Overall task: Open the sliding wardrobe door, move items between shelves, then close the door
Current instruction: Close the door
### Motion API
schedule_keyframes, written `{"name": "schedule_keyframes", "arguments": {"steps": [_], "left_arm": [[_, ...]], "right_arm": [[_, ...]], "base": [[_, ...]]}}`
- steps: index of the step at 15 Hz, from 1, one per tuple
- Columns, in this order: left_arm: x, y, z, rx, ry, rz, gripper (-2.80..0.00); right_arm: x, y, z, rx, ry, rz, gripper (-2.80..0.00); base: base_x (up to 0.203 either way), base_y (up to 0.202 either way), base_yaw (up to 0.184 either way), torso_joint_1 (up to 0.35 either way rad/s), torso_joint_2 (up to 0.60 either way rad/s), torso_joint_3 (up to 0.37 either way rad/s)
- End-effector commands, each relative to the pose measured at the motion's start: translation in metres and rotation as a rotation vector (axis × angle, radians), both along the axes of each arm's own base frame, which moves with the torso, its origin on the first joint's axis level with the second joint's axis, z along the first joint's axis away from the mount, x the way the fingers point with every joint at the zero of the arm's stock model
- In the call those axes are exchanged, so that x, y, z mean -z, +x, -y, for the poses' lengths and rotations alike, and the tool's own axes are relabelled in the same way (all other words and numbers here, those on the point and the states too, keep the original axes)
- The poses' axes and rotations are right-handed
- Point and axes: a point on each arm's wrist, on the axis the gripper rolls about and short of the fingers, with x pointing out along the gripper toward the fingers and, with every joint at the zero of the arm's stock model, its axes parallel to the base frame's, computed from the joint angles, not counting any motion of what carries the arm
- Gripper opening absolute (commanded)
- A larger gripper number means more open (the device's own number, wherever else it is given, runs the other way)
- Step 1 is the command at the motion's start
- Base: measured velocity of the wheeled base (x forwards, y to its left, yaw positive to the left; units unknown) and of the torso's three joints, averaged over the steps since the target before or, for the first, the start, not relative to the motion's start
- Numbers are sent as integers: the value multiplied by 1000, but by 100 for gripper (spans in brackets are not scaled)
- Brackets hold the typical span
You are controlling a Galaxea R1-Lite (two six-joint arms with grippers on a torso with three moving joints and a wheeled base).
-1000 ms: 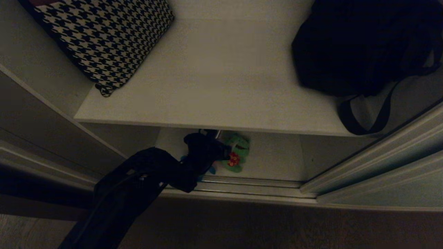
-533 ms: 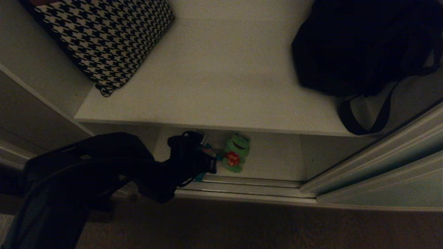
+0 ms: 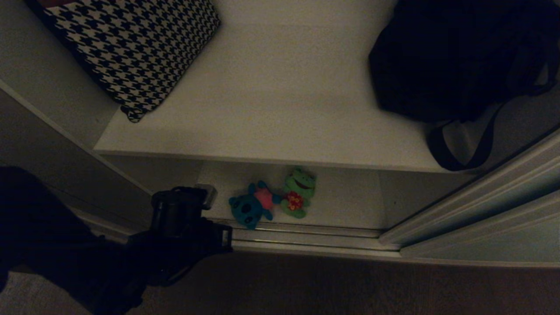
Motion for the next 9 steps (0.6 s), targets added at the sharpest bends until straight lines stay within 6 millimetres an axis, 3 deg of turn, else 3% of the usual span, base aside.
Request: {"name": "schedule_keyframes", "arguments": {"steps": [1, 3, 5, 7, 9], "left_arm": [[-58, -32, -19, -104, -44, 173, -280], [-95, -58, -37, -156, -61, 294, -280], [-120, -95, -54, -176, -64, 404, -280], [-127, -134, -74, -205, -62, 484, -280], [-117, -169, -95, -266, -40, 536, -280]], "right_arm": [[0, 0, 0, -1, 0, -1, -280], [0, 0, 0, -1, 1, 0, -280], [0, 0, 0, -1, 0, 0, -280], [0, 0, 0, -1, 0, -1, -280], [0, 0, 0, -1, 0, 0, -280]], "base": [[0, 0, 0, 0, 0, 0], [0, 0, 0, 0, 0, 0], [0, 0, 0, 0, 0, 0], [0, 0, 0, 0, 0, 0], [0, 0, 0, 0, 0, 0]]}}
